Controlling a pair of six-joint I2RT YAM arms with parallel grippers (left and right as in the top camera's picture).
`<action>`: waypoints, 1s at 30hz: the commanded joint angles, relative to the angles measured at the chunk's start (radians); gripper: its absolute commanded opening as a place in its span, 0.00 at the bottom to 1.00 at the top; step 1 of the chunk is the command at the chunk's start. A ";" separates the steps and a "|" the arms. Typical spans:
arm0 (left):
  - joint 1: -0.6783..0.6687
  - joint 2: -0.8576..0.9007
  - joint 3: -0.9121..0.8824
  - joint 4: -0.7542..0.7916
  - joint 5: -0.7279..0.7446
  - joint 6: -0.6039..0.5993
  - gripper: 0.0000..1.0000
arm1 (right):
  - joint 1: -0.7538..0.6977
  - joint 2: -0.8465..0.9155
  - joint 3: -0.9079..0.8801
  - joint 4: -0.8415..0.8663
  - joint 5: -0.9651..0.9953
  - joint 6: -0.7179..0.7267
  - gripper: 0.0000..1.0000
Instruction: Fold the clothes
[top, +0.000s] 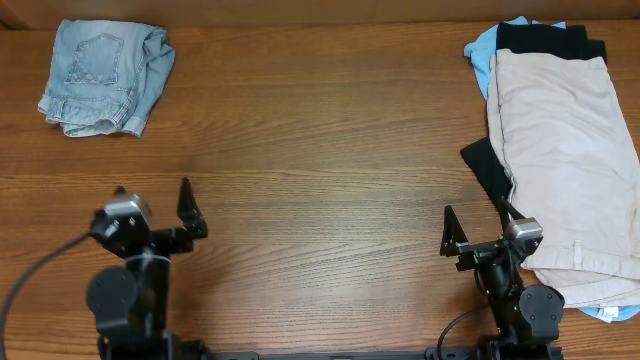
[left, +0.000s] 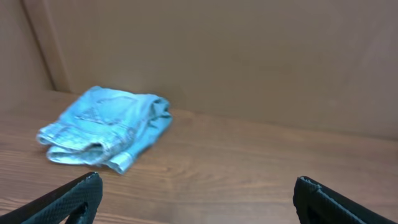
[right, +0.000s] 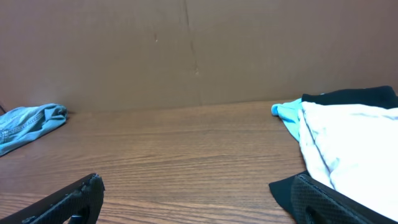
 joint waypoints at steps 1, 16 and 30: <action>-0.040 -0.137 -0.118 0.073 -0.009 -0.009 1.00 | -0.003 -0.010 -0.010 0.004 0.006 0.000 1.00; -0.050 -0.294 -0.241 0.086 -0.031 -0.011 1.00 | -0.003 -0.010 -0.010 0.004 0.006 0.000 1.00; -0.051 -0.361 -0.367 0.159 -0.033 -0.036 1.00 | -0.003 -0.010 -0.010 0.004 0.006 0.000 1.00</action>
